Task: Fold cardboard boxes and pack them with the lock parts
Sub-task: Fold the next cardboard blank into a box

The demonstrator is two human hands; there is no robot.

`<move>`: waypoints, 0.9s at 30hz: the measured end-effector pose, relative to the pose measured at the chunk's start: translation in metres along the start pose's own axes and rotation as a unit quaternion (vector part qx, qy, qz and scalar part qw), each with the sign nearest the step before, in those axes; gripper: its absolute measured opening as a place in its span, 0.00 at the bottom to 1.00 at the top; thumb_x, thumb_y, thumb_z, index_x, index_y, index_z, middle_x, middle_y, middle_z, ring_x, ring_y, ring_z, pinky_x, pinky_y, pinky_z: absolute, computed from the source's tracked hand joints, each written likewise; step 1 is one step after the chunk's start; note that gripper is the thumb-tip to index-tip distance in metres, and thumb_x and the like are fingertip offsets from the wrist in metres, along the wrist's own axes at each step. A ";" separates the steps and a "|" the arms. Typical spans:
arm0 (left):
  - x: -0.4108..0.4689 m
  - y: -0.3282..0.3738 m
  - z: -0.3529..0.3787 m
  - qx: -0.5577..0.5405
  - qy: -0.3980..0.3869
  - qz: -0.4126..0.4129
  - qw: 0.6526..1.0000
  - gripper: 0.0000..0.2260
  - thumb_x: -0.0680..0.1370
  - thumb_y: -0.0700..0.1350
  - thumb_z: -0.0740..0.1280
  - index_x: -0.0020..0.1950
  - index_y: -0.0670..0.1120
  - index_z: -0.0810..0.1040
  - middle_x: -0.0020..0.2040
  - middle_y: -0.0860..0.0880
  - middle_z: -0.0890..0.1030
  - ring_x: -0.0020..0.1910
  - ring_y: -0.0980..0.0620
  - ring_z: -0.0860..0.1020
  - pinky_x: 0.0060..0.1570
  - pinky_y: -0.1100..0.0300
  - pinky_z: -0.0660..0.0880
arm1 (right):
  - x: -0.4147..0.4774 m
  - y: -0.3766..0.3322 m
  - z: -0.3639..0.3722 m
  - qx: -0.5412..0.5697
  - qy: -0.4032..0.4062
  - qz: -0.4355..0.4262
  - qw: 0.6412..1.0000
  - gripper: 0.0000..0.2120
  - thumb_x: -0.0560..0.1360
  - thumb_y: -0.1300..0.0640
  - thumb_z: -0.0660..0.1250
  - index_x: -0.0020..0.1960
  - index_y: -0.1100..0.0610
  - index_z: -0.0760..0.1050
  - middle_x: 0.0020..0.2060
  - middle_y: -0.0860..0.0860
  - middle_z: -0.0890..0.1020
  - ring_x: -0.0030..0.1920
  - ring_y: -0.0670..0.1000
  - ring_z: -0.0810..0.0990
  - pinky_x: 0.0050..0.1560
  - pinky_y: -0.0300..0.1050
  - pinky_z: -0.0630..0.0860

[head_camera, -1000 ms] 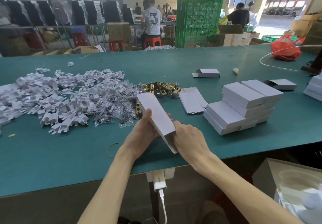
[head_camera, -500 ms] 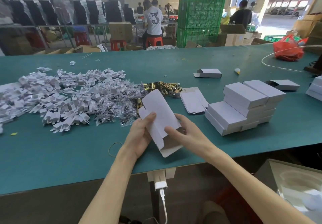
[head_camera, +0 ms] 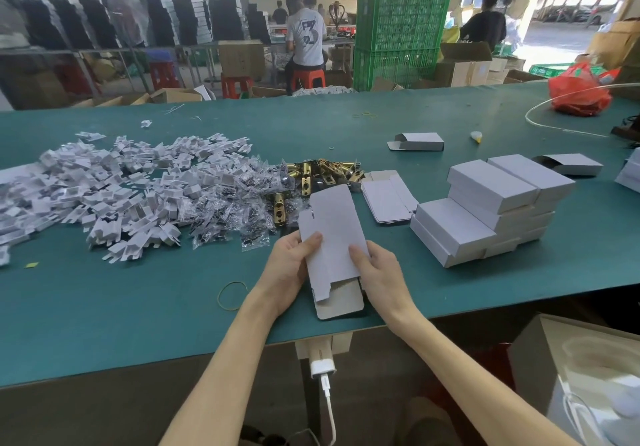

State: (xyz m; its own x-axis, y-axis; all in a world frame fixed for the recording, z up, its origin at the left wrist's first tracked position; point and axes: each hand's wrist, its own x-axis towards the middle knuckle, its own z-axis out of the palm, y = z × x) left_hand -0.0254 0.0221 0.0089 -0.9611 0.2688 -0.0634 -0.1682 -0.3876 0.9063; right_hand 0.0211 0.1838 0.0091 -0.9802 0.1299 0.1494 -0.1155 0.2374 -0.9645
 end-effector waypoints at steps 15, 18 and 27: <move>-0.001 -0.005 0.002 0.031 -0.053 0.065 0.996 0.25 0.81 0.44 0.71 0.77 0.51 0.72 0.65 0.46 0.84 0.64 0.44 0.82 0.58 0.55 0.81 | -0.004 -0.002 -0.003 0.087 -0.094 -0.018 0.992 0.31 0.83 0.40 0.58 0.82 0.42 0.51 0.73 0.37 0.70 0.66 0.38 0.75 0.63 0.37 0.76; -0.001 -0.005 0.002 0.018 -0.068 0.055 0.996 0.23 0.80 0.45 0.71 0.76 0.51 0.74 0.67 0.45 0.82 0.66 0.44 0.81 0.59 0.56 0.81 | -0.005 -0.003 -0.004 0.105 -0.045 -0.024 0.993 0.25 0.84 0.46 0.59 0.80 0.43 0.57 0.55 0.29 0.80 0.55 0.40 0.82 0.50 0.36 0.80; -0.002 -0.006 0.004 0.026 -0.031 0.062 0.997 0.12 0.77 0.44 0.73 0.60 0.49 0.86 0.62 0.43 0.85 0.58 0.46 0.85 0.52 0.57 0.82 | -0.003 0.001 -0.007 0.124 -0.009 0.002 0.992 0.19 0.83 0.49 0.64 0.72 0.41 0.67 0.45 0.47 0.85 0.46 0.48 0.85 0.42 0.40 0.82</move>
State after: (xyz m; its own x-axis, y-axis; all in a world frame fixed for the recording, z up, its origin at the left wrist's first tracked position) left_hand -0.0220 0.0274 0.0049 -0.9582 0.2763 0.0747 -0.0363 -0.3762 0.9258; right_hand 0.0255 0.1904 0.0093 -0.9832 0.1122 0.1442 -0.1458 -0.0065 -0.9893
